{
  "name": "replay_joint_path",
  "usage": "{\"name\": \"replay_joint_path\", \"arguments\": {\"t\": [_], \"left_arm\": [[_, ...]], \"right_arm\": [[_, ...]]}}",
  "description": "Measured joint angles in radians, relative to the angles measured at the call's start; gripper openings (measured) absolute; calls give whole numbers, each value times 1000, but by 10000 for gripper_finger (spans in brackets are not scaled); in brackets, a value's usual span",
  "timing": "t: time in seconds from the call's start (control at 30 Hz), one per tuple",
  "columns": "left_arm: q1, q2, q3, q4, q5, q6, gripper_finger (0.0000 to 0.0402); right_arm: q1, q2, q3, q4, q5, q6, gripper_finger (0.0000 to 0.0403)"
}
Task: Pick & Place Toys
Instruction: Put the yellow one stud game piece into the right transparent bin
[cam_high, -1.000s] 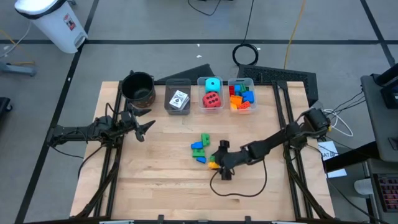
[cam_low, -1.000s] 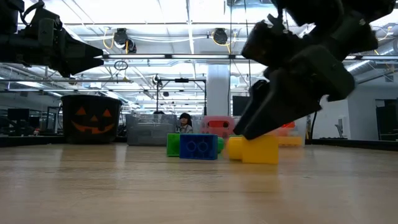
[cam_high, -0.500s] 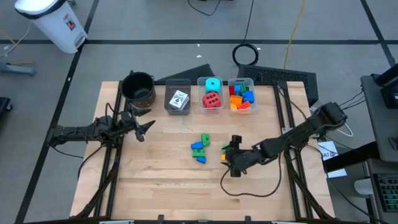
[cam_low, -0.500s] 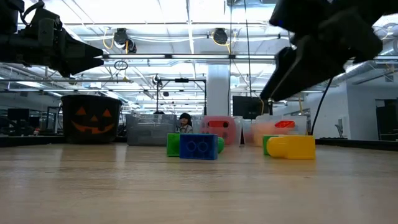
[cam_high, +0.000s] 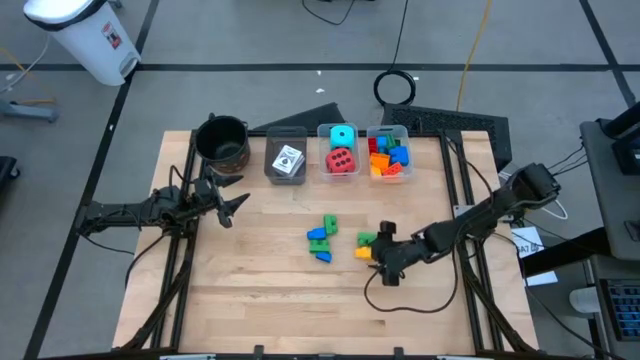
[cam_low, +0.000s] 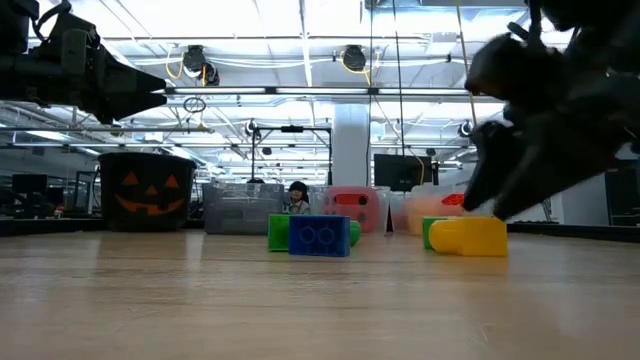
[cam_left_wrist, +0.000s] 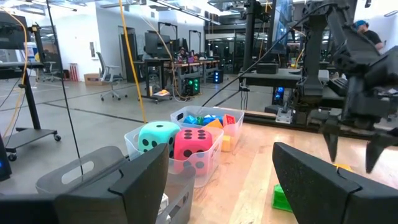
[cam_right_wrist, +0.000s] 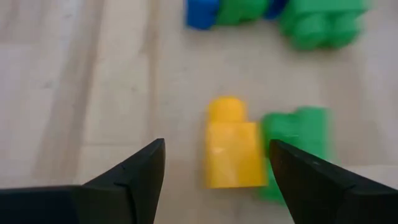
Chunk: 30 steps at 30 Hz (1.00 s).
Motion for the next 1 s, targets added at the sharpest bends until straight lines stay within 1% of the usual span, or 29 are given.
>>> {"name": "replay_joint_path", "arguments": {"t": [0.07,0.1,0.23,0.3,0.37,0.57,0.7,0.83,1.0], "left_arm": [[0,0,0,0,0,0,292],[0,0,0,-1,0,0,292],[0,0,0,-3,0,0,292],[0,0,0,-4,0,0,292],[0,0,0,-5,0,0,292],[0,0,0,0,0,0,292],[0,0,0,0,0,0,292],[0,0,0,0,0,0,292],[0,0,0,0,0,0,292]], "right_arm": [[-13,6,-38,75,-63,-17,255],[-19,8,-57,116,-77,-27,254],[-51,10,-119,225,-79,-30,245],[-70,13,-139,232,-110,-25,239],[-78,17,-155,213,-117,-24,232],[-92,15,-167,253,-106,-24,213],[-92,13,-163,307,-107,-62,205],[-92,14,-165,355,-101,-99,201],[-97,13,-164,394,-103,-104,200]]}}
